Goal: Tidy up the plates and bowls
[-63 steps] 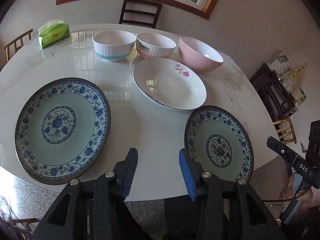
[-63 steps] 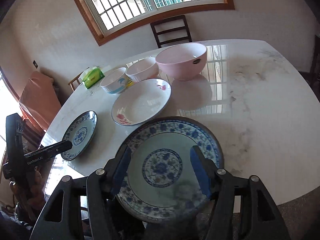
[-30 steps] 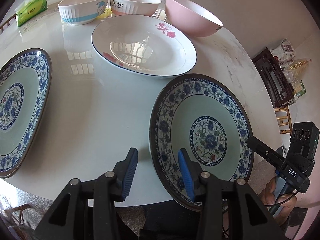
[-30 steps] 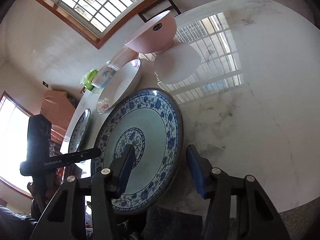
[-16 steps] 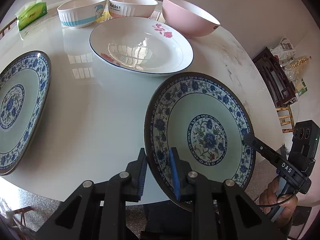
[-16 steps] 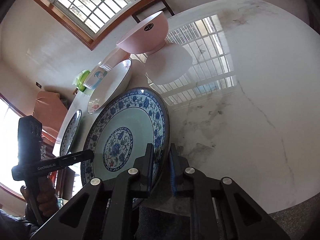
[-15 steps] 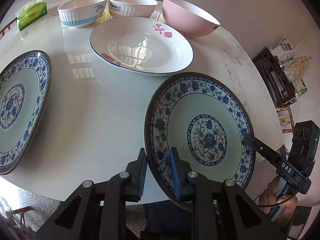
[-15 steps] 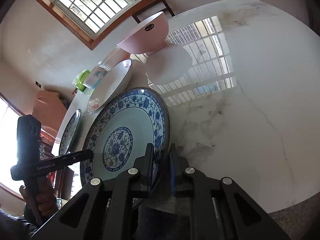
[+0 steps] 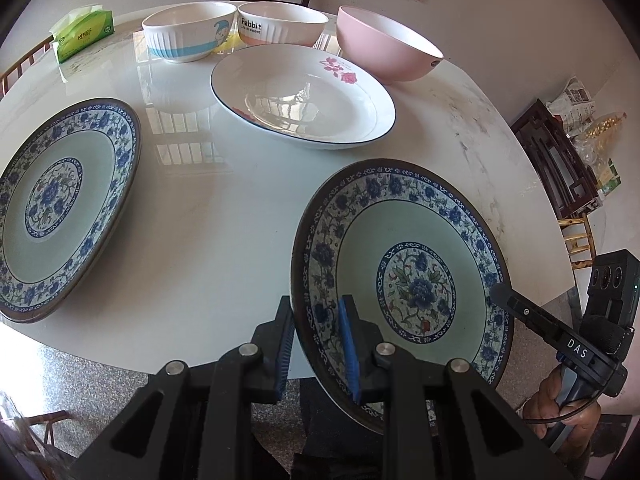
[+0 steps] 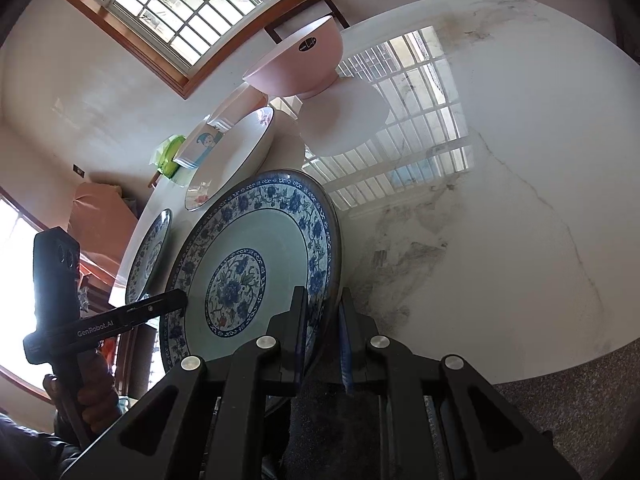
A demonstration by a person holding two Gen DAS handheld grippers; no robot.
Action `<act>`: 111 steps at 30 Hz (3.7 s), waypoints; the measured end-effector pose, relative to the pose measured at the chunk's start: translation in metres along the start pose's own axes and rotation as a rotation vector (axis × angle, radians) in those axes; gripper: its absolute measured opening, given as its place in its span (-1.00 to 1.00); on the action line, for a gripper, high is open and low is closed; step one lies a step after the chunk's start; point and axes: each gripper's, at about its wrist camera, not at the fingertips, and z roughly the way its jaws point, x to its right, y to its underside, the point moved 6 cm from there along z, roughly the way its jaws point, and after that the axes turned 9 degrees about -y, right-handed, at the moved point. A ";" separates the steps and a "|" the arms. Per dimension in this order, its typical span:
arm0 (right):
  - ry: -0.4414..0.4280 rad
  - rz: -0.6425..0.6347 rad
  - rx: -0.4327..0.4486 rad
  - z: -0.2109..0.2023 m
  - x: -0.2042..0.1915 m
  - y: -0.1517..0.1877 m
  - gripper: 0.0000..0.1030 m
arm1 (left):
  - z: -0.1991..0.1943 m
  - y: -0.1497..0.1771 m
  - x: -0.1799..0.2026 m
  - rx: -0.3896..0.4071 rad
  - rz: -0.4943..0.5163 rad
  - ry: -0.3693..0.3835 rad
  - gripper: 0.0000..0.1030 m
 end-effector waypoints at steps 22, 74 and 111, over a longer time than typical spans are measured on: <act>-0.071 -0.069 -0.046 0.018 -0.057 0.014 -0.71 | -0.040 0.012 -0.056 0.095 -0.125 -0.050 -0.56; -0.117 -0.399 -0.216 0.203 -0.224 -0.024 -0.66 | -0.051 -0.039 -0.275 0.212 -0.456 -0.228 -0.55; -0.051 -0.509 -0.048 0.186 -0.226 -0.032 -0.62 | -0.066 -0.032 -0.249 0.291 -0.315 -0.445 -0.55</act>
